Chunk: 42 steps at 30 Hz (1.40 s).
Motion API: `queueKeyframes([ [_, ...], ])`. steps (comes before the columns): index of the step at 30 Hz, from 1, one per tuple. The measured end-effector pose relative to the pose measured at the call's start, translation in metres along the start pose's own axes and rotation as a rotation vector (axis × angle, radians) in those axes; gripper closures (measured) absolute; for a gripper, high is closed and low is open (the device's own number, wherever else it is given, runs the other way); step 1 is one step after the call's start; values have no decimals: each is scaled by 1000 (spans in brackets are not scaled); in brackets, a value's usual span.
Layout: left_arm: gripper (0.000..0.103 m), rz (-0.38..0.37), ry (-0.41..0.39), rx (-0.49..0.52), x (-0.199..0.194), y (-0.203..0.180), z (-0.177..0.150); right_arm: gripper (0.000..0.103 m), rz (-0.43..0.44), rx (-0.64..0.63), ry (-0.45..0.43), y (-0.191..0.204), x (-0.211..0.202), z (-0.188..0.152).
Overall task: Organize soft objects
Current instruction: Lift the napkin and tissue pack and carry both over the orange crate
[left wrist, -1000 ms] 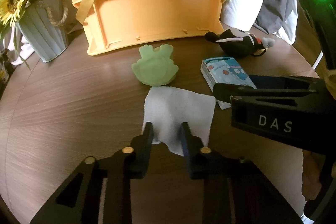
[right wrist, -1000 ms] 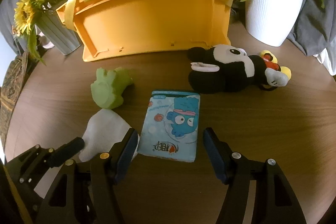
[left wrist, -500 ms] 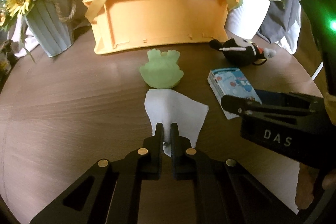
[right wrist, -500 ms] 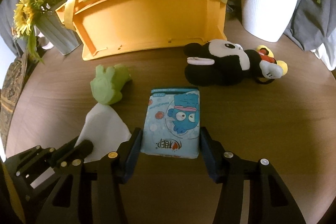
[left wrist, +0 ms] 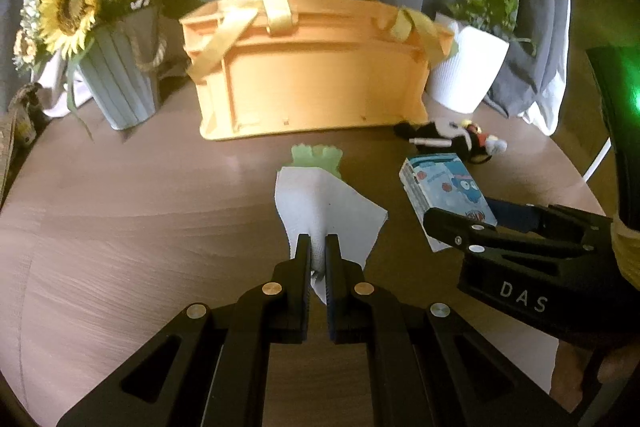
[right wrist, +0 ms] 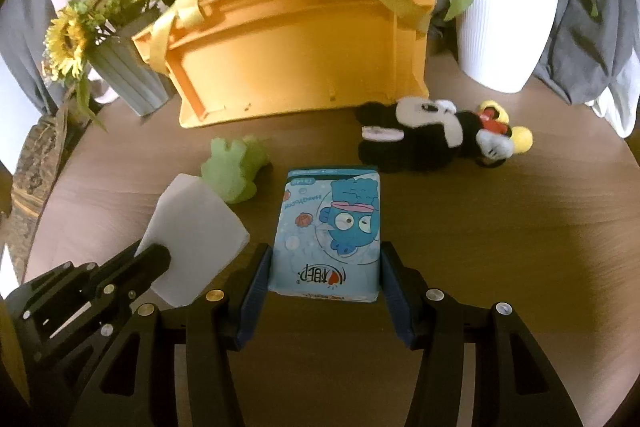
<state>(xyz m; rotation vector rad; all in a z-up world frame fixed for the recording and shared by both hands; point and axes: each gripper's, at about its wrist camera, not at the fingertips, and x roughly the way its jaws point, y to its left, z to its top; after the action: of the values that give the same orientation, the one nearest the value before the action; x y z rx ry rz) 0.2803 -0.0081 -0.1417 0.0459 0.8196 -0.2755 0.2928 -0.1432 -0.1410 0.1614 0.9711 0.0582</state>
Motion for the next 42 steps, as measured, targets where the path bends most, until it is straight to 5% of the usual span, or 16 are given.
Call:
queueKeyframes([
  [42, 95, 60, -388, 31, -114, -3, 87, 49, 4, -40, -377, 14, -132, 62],
])
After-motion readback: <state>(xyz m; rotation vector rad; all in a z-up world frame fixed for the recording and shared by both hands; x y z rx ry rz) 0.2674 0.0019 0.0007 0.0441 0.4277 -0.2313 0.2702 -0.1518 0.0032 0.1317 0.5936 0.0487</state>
